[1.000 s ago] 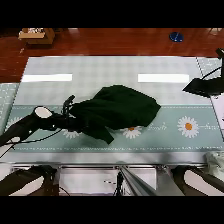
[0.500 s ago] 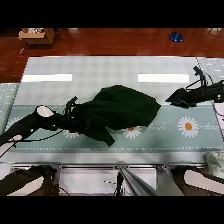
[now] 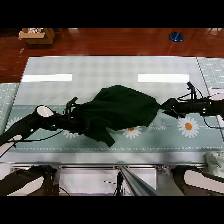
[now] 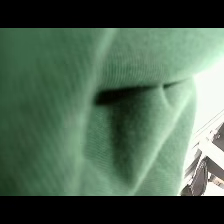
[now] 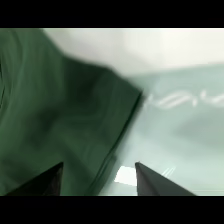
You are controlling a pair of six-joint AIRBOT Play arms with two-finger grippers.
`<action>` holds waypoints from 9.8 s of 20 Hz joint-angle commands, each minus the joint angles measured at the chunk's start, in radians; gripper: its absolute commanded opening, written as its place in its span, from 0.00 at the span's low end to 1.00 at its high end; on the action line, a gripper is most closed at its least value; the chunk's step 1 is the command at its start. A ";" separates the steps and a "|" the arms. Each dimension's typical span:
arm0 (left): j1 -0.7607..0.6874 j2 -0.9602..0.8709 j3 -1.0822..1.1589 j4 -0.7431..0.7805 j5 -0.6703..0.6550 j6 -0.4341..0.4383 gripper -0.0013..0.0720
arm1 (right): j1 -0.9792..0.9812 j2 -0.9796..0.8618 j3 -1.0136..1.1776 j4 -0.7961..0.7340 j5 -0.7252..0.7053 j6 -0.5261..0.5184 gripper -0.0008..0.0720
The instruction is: Fold the shirts.
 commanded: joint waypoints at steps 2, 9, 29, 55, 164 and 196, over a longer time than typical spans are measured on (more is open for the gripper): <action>0.000 -0.001 0.001 0.000 0.000 0.000 0.06 | 0.087 -0.026 -0.018 0.034 -0.161 0.028 0.73; 0.004 0.015 0.040 0.001 -0.019 0.056 0.06 | 0.209 -0.029 0.027 0.111 -0.309 -0.034 0.05; 0.349 0.294 1.552 0.105 -0.295 -0.039 0.06 | 0.063 0.614 1.005 -0.009 -0.265 0.030 0.05; 0.347 0.377 0.309 0.410 -0.315 -0.011 0.06 | 0.495 -0.430 1.205 -0.287 -0.208 0.346 0.05; 0.255 0.258 0.356 0.412 -0.225 0.156 0.06 | 0.642 0.441 0.141 -0.006 -0.352 0.411 0.05; 0.322 0.541 1.315 0.394 -0.860 -0.266 0.05 | 0.431 0.529 1.172 -0.631 0.787 0.627 0.05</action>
